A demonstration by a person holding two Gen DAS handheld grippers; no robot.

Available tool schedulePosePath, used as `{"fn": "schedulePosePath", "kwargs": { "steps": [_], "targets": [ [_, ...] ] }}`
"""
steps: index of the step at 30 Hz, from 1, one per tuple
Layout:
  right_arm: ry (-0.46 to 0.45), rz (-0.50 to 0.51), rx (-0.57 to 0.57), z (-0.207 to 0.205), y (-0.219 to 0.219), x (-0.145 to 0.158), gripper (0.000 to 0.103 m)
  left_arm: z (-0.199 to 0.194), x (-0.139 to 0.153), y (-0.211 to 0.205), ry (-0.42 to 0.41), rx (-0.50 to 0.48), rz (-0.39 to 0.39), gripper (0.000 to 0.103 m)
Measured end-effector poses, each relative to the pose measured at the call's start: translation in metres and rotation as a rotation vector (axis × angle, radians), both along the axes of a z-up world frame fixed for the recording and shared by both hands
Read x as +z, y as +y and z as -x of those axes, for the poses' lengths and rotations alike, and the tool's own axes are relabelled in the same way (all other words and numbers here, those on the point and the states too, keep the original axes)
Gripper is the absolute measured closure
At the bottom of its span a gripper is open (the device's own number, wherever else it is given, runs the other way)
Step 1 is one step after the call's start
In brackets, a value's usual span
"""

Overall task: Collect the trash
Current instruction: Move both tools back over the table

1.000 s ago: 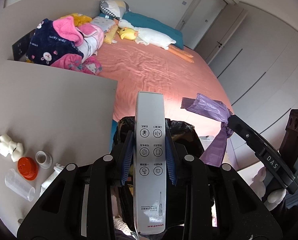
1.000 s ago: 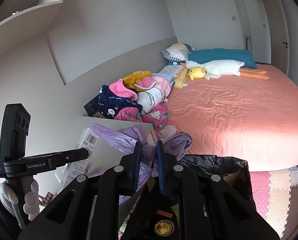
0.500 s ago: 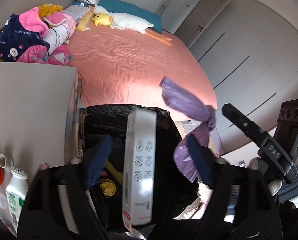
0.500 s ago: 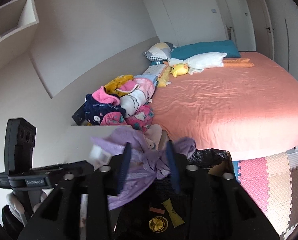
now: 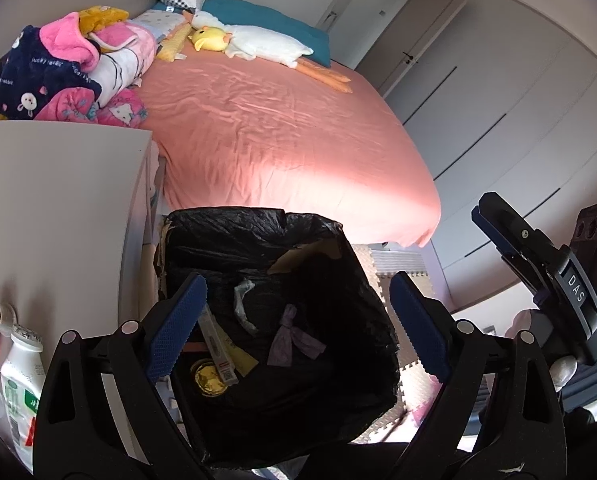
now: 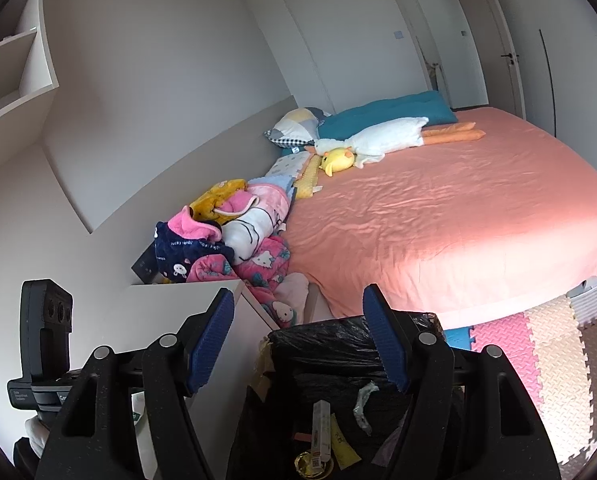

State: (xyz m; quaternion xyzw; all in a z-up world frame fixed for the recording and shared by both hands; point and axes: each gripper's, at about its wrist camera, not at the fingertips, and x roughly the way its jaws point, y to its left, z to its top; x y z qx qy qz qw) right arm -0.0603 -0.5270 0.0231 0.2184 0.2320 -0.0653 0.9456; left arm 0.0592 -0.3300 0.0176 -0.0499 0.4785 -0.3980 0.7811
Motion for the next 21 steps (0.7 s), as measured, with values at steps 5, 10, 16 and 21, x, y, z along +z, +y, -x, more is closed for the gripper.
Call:
{"fn": "schedulePosePath", "kwargs": {
  "steps": [5, 10, 16, 21],
  "targets": [
    [0.001, 0.008, 0.037, -0.007, 0.009, 0.001, 0.035, 0.001, -0.002, 0.009, -0.002, 0.031, -0.011, 0.013],
    [0.005, 0.009, 0.081, -0.014, 0.022, 0.0, 0.035, 0.002, 0.001, 0.025, -0.016, 0.072, -0.014, 0.013],
    [0.011, 0.003, 0.149, -0.026, 0.044, -0.003, 0.035, 0.009, 0.003, 0.051, -0.034, 0.132, -0.031, 0.013],
    [0.024, -0.002, 0.208, -0.035, 0.065, -0.008, 0.035, 0.013, 0.001, 0.076, -0.034, 0.192, -0.042, 0.013]
  ]
}}
